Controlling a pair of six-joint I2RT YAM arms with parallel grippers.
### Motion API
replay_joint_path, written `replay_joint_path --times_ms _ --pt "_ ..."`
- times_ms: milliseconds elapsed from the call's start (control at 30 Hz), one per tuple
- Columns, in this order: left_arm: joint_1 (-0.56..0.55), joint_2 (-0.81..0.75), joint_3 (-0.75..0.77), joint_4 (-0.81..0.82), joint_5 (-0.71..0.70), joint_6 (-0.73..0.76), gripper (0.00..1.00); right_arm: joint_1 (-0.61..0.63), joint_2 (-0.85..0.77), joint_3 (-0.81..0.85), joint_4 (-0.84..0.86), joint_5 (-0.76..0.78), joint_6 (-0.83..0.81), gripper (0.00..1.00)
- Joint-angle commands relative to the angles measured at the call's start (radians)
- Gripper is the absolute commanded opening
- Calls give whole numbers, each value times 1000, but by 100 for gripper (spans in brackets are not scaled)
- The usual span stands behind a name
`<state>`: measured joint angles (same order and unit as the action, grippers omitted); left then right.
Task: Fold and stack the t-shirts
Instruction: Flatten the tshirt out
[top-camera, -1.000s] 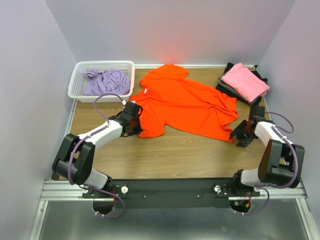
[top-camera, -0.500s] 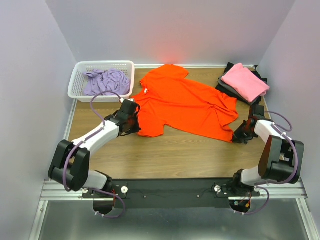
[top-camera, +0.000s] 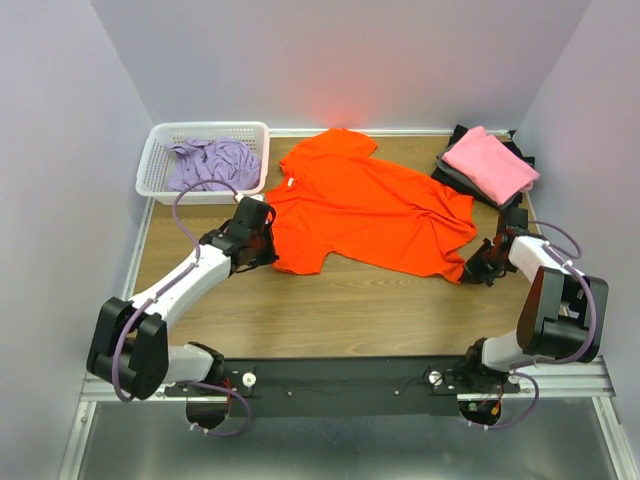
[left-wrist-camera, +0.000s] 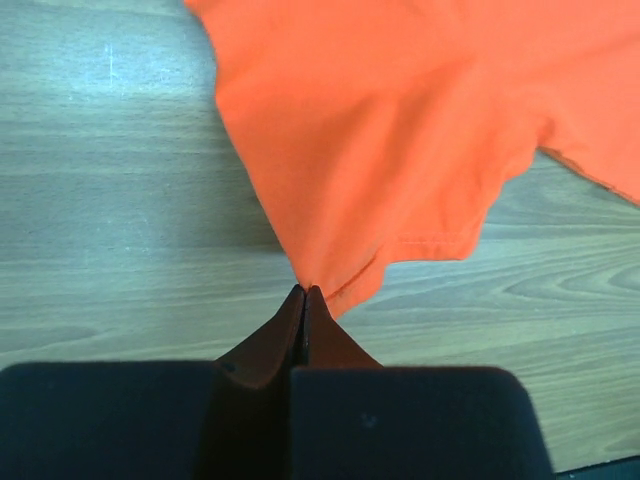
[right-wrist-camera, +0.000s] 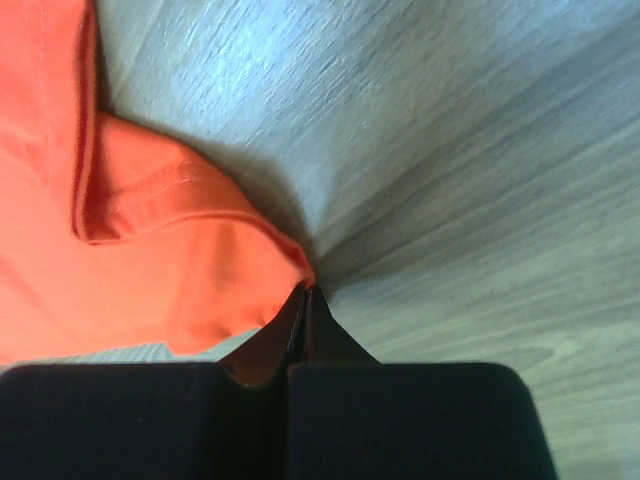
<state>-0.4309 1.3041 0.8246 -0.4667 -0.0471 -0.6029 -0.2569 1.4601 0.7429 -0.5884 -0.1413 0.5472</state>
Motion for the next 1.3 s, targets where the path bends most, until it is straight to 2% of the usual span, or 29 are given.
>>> replay_joint_path --times_ms 0,100,300,533,933,1267 --pt "7 -58 45 -67 33 22 0 7 -47 64 -109 -15 -3 2" --pt "7 -89 36 -90 91 6 0 8 -58 116 -189 3 -15 1" --pt "7 -170 15 -145 115 -15 0 22 -78 176 -330 29 -43 2" --pt "7 -244 34 -230 108 -23 0 93 -158 151 -416 28 6 2" --pt "7 -299 45 -325 98 -31 0 96 -279 148 -586 75 -12 2" --pt "14 -338 68 -375 92 -43 0 99 -359 92 -646 60 7 2"
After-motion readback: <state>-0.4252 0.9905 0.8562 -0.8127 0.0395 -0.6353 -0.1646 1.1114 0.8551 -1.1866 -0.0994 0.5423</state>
